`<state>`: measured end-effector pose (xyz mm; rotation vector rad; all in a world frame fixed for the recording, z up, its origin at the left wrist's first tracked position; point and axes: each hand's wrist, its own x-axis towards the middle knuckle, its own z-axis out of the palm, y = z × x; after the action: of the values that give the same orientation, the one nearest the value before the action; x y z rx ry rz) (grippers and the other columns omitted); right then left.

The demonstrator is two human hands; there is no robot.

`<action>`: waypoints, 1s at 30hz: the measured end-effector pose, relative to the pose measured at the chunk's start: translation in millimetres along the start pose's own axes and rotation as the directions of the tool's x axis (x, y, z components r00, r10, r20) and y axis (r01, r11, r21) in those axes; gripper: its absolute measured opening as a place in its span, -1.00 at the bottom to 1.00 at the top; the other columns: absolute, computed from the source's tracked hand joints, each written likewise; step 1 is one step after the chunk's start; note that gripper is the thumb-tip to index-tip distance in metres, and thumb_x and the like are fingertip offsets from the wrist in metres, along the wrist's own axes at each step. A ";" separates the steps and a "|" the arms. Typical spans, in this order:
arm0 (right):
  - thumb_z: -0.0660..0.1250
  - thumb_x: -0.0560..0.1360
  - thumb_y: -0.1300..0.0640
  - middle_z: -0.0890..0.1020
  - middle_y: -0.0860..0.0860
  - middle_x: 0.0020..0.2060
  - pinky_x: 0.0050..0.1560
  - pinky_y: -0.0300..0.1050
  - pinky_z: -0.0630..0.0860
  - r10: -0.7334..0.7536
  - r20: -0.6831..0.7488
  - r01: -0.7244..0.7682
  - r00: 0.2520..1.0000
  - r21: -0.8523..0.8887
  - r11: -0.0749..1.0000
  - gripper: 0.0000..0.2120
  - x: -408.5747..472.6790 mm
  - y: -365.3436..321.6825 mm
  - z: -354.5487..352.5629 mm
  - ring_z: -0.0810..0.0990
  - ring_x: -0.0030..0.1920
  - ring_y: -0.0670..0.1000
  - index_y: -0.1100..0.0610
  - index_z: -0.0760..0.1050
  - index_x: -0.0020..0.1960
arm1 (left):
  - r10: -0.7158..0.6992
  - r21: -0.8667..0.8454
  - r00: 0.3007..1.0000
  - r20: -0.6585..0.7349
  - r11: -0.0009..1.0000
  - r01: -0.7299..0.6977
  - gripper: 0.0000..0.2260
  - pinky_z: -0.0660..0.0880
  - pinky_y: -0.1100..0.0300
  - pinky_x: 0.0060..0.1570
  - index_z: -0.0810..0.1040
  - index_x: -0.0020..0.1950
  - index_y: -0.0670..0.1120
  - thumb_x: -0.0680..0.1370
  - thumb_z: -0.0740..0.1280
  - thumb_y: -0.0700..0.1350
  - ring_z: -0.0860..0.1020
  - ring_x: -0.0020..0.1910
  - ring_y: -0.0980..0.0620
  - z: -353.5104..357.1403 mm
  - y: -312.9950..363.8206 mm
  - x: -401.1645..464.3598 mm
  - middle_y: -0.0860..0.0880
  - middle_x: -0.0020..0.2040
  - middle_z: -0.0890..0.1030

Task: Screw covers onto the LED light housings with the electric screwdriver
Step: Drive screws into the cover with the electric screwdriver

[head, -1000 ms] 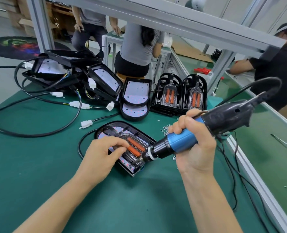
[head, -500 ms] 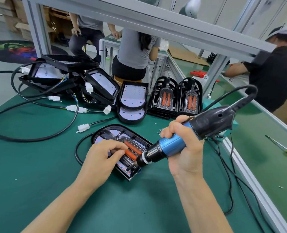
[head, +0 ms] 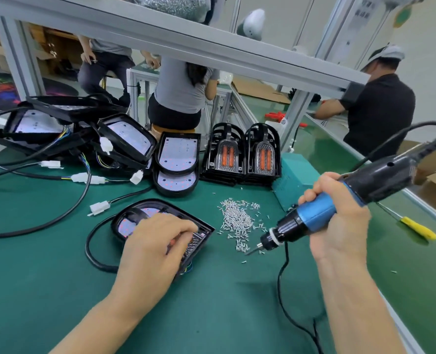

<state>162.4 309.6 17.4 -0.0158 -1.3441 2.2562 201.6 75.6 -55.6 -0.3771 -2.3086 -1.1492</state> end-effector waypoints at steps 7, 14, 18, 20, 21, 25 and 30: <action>0.44 0.41 0.25 0.51 0.00 -0.49 -0.42 -0.16 0.47 0.153 -0.103 -0.177 0.983 -0.306 0.935 -0.82 27.9 -23.9 -66.5 0.48 -0.50 0.00 0.12 0.47 -0.30 | 0.249 0.143 0.887 0.389 0.935 -0.325 -0.86 0.47 0.27 -0.38 0.63 -0.24 0.00 0.29 0.53 -0.18 0.53 -0.33 0.08 62.0 23.1 -6.9 0.11 -0.32 0.55; 0.52 0.39 0.17 0.51 0.08 -0.50 -0.48 -0.15 0.52 0.412 -0.191 -0.438 0.891 -0.608 0.663 -0.77 41.5 -7.8 -104.2 0.53 -0.53 0.02 0.21 0.47 -0.22 | -0.065 0.537 0.820 0.569 0.784 -0.310 -0.74 0.32 0.09 0.05 0.51 0.13 -0.13 0.50 0.16 -0.30 0.43 0.16 -0.11 119.5 15.8 23.5 -0.09 0.13 0.51; 0.54 0.39 0.10 0.52 0.08 -0.47 -0.40 -0.12 0.52 0.403 -0.243 -0.455 0.882 -0.662 0.596 -0.73 43.3 2.1 -117.4 0.55 -0.49 0.04 0.21 0.48 -0.17 | -0.061 0.553 0.833 0.550 0.774 -0.309 -0.74 0.23 0.10 0.04 0.50 0.14 -0.12 0.51 0.14 -0.27 0.34 0.19 -0.09 137.8 11.3 31.4 -0.08 0.17 0.45; 0.54 0.39 0.11 0.51 0.08 -0.47 -0.41 -0.12 0.51 0.384 -0.261 -0.458 0.886 -0.620 0.637 -0.73 44.9 1.3 -122.4 0.54 -0.50 0.05 0.21 0.47 -0.18 | -0.012 0.540 0.844 0.536 0.773 -0.332 -0.78 0.22 0.08 0.12 0.48 0.17 -0.09 0.58 0.14 -0.15 0.31 0.21 -0.08 146.2 9.7 31.1 -0.05 0.19 0.43; 0.53 0.40 0.11 0.50 0.08 -0.47 -0.41 -0.12 0.51 0.377 -0.267 -0.460 0.887 -0.582 0.670 -0.73 45.6 -0.1 -124.3 0.53 -0.50 0.05 0.20 0.46 -0.19 | 0.007 0.531 0.849 0.529 0.777 -0.338 -0.77 0.21 0.07 0.16 0.48 0.18 -0.08 0.59 0.14 -0.07 0.29 0.22 -0.08 150.4 8.7 31.0 -0.03 0.20 0.42; 0.51 0.41 0.13 0.51 0.05 -0.51 -0.48 -0.15 0.50 0.327 -0.259 -0.415 0.909 -0.497 0.762 -0.74 51.9 -10.6 -127.0 0.51 -0.54 0.03 0.19 0.45 -0.25 | 0.058 0.465 0.837 0.544 0.810 -0.358 -0.66 0.09 0.05 0.32 0.50 0.25 -0.01 0.59 0.13 0.10 0.23 0.33 -0.04 164.0 7.1 32.6 0.02 0.28 0.41; 0.54 0.40 0.11 0.51 0.08 -0.48 -0.47 -0.16 0.51 0.361 -0.207 -0.403 0.909 -0.651 0.643 -0.73 58.2 -12.7 -122.1 0.53 -0.52 0.03 0.20 0.47 -0.20 | 0.146 0.292 0.648 0.748 0.804 -0.518 -0.56 -0.29 -0.12 0.44 0.15 0.52 0.08 0.65 -0.01 0.14 -0.11 0.54 -0.01 192.2 7.6 38.5 0.08 0.55 0.10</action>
<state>149.1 439.4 -20.3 -0.6843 -2.2400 1.8829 109.5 234.4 -124.5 -1.1662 -2.8541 -0.1728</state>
